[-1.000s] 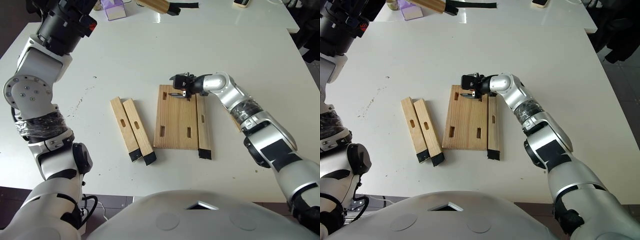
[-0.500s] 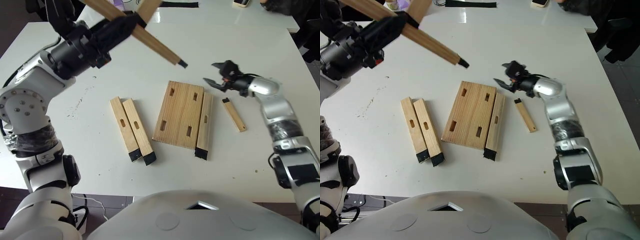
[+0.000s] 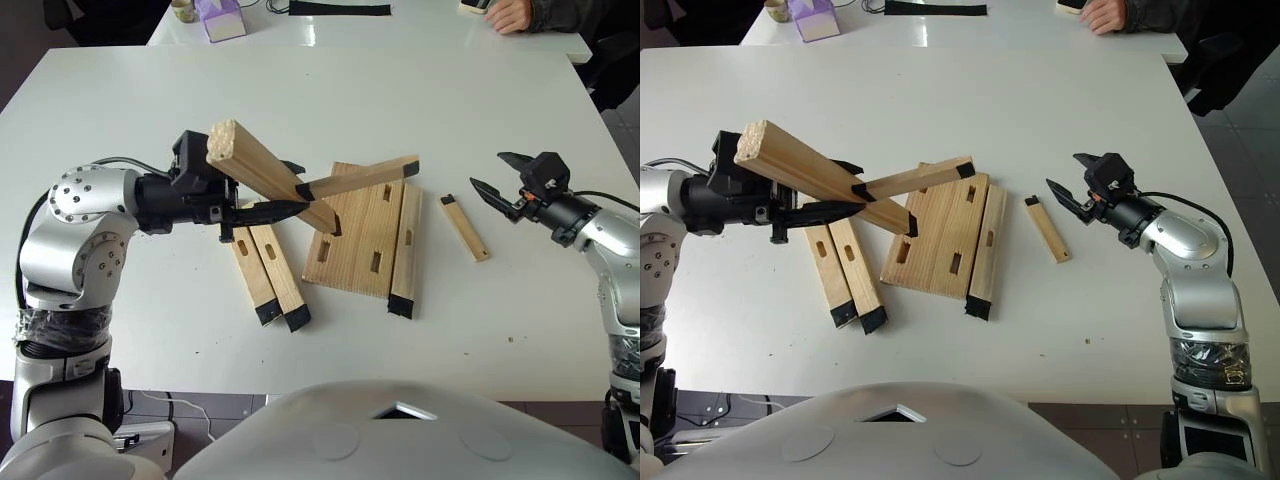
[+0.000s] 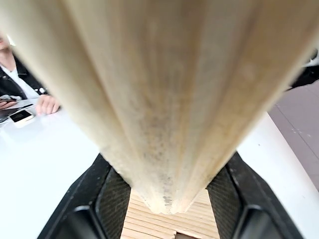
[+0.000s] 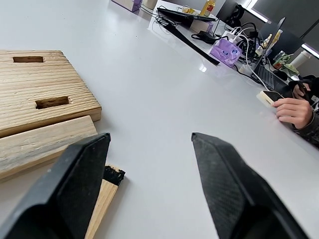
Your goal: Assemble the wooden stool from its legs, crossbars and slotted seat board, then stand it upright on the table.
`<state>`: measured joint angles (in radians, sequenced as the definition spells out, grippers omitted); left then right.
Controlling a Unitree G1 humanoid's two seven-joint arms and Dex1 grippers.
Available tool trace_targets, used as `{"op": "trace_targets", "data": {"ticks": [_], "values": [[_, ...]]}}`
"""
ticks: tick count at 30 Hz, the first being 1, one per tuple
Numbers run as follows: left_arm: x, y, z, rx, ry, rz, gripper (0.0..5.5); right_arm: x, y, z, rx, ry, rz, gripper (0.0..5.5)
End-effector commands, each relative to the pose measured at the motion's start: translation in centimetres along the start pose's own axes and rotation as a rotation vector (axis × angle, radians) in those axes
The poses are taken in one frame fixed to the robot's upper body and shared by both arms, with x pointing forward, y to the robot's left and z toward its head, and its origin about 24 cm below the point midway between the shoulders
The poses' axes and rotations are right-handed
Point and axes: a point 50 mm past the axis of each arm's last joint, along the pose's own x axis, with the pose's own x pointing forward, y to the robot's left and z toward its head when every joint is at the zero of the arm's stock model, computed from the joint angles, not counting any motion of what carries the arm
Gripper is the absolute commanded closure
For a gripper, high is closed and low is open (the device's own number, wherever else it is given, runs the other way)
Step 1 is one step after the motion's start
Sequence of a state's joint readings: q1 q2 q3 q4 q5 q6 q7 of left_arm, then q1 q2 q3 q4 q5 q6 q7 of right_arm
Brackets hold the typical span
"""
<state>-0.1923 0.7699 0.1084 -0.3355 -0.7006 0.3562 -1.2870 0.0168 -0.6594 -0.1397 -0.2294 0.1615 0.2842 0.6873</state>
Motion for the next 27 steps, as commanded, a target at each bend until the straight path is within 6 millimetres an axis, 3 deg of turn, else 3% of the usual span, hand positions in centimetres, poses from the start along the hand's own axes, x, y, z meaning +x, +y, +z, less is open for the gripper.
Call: {"op": "trace_targets", "data": {"ticks": [1,7,16,27], "values": [[-0.4,-0.5,-1.0,-0.013,0.059,-0.065,3.45,0.0,0.4,-0.1,0.027,-0.002,-0.001,2.49],[-0.5,-0.3,-2.8,0.004,0.097,-0.061,3.45,0.4,0.5,-0.2,0.022,0.000,0.013,2.49],[-0.1,0.0,-3.4,0.029,0.103,-0.079,3.45,0.8,0.7,-0.5,0.013,0.008,0.034,2.49],[-0.6,-0.2,-4.6,-0.015,0.217,-0.252,3.45,0.9,0.9,-0.5,0.010,0.003,0.036,2.49]]}}
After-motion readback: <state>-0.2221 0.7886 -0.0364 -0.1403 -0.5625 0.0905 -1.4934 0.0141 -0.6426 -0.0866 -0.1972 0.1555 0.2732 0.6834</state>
